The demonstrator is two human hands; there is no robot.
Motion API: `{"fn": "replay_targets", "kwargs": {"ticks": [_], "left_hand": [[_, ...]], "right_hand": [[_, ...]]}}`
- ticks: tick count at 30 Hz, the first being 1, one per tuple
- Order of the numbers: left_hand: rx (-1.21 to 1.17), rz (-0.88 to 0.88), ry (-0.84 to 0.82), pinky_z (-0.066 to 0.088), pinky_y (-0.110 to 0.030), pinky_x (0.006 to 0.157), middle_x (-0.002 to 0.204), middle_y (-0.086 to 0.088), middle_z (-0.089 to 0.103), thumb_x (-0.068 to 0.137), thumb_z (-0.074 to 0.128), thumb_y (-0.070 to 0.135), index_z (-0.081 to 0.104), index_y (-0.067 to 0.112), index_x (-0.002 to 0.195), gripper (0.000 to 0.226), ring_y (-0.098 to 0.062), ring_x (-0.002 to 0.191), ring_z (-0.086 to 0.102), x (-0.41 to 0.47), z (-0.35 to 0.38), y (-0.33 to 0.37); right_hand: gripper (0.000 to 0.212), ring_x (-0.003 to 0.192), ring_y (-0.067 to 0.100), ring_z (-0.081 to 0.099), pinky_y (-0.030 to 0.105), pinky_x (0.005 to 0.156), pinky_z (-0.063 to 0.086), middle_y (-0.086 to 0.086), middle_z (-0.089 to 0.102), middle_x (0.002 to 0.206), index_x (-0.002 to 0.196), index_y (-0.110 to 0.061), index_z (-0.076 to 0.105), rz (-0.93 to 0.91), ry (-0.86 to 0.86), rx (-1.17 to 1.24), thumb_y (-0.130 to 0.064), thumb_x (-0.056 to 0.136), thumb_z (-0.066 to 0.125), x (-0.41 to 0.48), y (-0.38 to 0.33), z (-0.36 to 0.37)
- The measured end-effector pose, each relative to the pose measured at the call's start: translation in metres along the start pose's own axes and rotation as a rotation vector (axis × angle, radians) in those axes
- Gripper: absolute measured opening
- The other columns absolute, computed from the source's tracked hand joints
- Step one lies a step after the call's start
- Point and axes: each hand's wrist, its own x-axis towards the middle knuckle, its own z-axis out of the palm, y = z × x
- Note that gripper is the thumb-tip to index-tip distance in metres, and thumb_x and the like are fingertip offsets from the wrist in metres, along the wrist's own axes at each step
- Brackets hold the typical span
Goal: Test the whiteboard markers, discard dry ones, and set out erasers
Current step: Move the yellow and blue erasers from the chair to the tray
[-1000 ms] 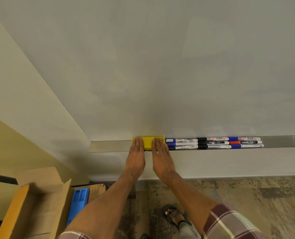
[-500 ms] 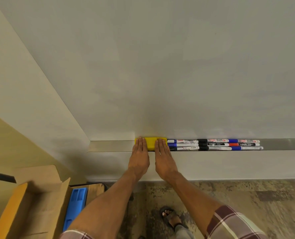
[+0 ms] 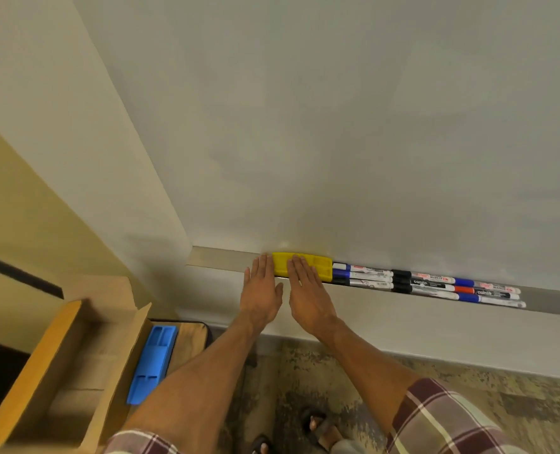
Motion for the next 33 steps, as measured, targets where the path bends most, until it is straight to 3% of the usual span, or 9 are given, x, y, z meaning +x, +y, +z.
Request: {"fn": "replay_targets", "kwargs": {"ticks": [8,16,20,28,33], "left_hand": [[0.055,-0.298,0.03,-0.008,-0.039,0.12,0.162,-0.011,-0.011,0.104,0.026,0.042,-0.006,0.006,0.154,0.069,-0.025,0.149,-0.01,-0.037,0.001,-0.035],[-0.033,-0.617,0.154,-0.01,-0.039,0.12,0.162,-0.011,-0.009,0.103,0.035,0.038,-0.004,0.007,0.155,0.072,-0.025,0.149,-0.011,-0.091,-0.002,-0.056],[-0.061,-0.755,0.181,-0.009,-0.039,0.119,0.162,-0.012,-0.006,0.104,0.031,0.039,-0.003,0.006,0.154,0.069,-0.026,0.149,-0.009,-0.113,0.005,-0.068],[-0.126,-1.065,0.239,-0.006,-0.042,0.121,0.163,-0.012,-0.003,0.1,0.036,0.047,-0.002,0.006,0.154,0.078,-0.026,0.15,-0.006,-0.147,0.026,-0.073],[-0.143,-1.16,0.231,-0.006,-0.044,0.121,0.163,-0.012,-0.006,0.1,0.037,0.049,-0.005,0.007,0.154,0.08,-0.026,0.15,-0.008,-0.156,0.036,-0.082]], "right_hand": [[0.069,0.146,0.022,-0.007,0.031,0.111,-0.014,0.008,-0.006,0.158,0.15,-0.011,-0.003,-0.345,-0.104,-0.011,-0.015,0.098,0.042,0.025,-0.034,0.011],[0.07,0.146,0.027,0.005,0.035,0.116,-0.002,0.013,0.005,0.157,0.149,-0.005,0.007,-0.698,-0.182,-0.005,-0.011,0.092,0.046,0.039,-0.076,0.029],[0.072,0.146,0.023,-0.004,0.033,0.117,-0.004,0.009,-0.003,0.158,0.15,-0.008,-0.002,-0.818,-0.243,-0.033,-0.012,0.094,0.043,0.039,-0.094,0.041],[0.081,0.146,0.021,-0.006,0.032,0.114,-0.009,0.009,-0.003,0.159,0.15,-0.008,-0.004,-0.992,-0.29,-0.052,-0.007,0.089,0.05,0.036,-0.13,0.062],[0.08,0.145,0.022,-0.006,0.035,0.116,-0.006,0.01,-0.003,0.158,0.15,-0.009,-0.003,-1.067,-0.36,-0.099,-0.011,0.091,0.051,0.036,-0.155,0.072]]}}
